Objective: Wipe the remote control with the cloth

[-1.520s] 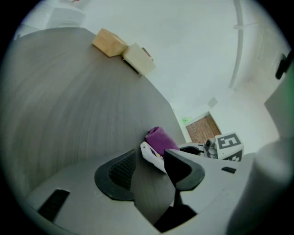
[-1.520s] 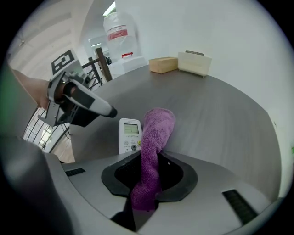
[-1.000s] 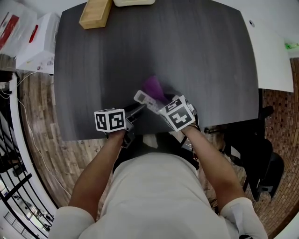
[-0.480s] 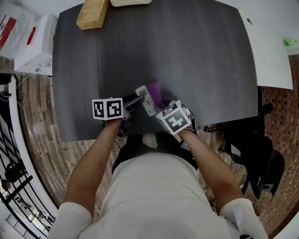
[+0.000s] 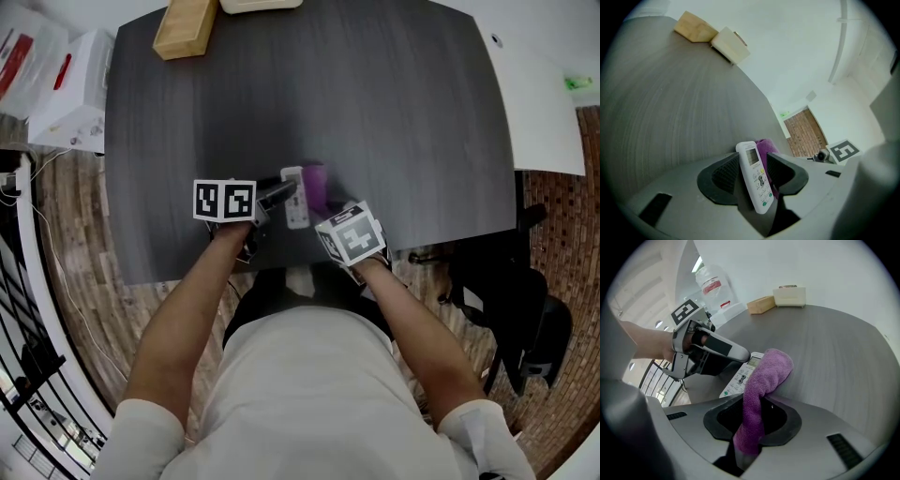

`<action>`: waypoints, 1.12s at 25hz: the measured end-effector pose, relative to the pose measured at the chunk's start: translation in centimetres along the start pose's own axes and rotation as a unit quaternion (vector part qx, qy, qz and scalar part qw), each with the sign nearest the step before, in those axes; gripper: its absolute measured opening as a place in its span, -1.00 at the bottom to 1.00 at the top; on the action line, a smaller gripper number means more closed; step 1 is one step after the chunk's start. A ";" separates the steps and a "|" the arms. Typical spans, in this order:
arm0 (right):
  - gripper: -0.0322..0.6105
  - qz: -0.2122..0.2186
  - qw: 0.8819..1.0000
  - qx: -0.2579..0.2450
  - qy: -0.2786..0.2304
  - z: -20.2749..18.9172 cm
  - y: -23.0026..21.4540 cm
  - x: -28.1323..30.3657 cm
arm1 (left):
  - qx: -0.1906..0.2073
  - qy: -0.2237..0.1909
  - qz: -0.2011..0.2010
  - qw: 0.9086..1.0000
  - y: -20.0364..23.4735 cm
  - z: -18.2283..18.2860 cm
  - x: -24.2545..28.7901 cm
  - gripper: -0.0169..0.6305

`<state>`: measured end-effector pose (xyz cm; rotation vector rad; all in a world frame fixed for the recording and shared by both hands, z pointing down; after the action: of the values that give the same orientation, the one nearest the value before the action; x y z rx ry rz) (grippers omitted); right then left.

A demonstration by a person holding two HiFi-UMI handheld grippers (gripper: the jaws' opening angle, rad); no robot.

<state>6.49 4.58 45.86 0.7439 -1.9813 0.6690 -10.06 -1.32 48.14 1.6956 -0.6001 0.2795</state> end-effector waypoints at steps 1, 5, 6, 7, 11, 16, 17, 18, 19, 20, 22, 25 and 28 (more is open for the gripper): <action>-0.62 -0.003 1.000 0.005 -0.002 -0.1 0.0 0.1 | 0.004 0.002 0.000 1.000 0.0 0.1 0.1 -0.38; -0.62 -0.012 0.999 0.033 -0.011 0.0 -0.1 0.4 | 0.010 0.005 -0.005 1.000 0.0 0.6 0.2 -0.38; -0.62 -0.014 0.999 0.039 -0.013 0.1 -0.1 0.5 | 0.008 0.003 -0.006 1.000 0.1 0.7 0.2 -0.38; -0.62 -0.015 0.999 0.043 -0.014 0.4 -0.1 0.6 | 0.006 0.001 -0.006 1.000 0.1 0.8 0.2 -0.38; -0.62 -0.019 0.999 0.037 -0.018 2.0 0.0 1.3 | 0.002 -0.009 -0.001 1.000 0.5 1.7 -0.1 -0.38; -0.62 -0.029 0.999 0.028 -0.029 5.0 -0.9 2.4 | -0.011 -0.036 0.004 0.999 1.3 3.5 -0.8 -0.38; -0.62 -0.031 0.999 0.028 -0.031 5.7 -1.2 2.6 | -0.015 -0.044 0.004 0.999 1.4 3.9 -0.9 -0.38; -0.62 -0.033 0.999 0.028 -0.033 6.3 -1.5 2.8 | -0.018 -0.052 0.003 0.999 1.5 4.4 -1.0 -0.38; -0.62 -0.035 0.998 0.027 -0.035 6.9 -1.8 3.0 | -0.019 -0.059 0.004 0.998 1.6 4.9 -1.1 -0.38; -0.62 -0.036 0.998 0.025 -0.038 7.6 -2.1 3.2 | -0.018 -0.064 0.006 0.998 1.8 5.3 -1.3 -0.38; -0.62 -0.039 0.998 0.019 -0.042 8.7 -2.4 3.7 | -0.014 -0.072 0.012 0.997 2.1 6.0 -1.6 -0.38; -0.62 -0.041 0.998 0.014 -0.040 9.7 -2.4 4.1 | -0.009 -0.073 0.016 0.997 2.6 6.6 -2.3 -0.38; -0.62 -0.044 0.998 0.022 -0.043 9.7 -2.6 4.3 | 0.001 -0.063 0.014 0.998 2.9 7.0 -2.9 -0.38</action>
<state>1.16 -4.98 45.56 0.8957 -2.0044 0.6386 -15.00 -7.71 47.64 1.7173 -0.7170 0.1934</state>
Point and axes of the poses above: the fingertips, and each gripper's own axes: x forward along the fingers, y to its left, z out of its top, the point moved 9 cm from there along -x, backward along the fingers, and after that the axes turned 9 degrees about -x, right-handed, at the moved point
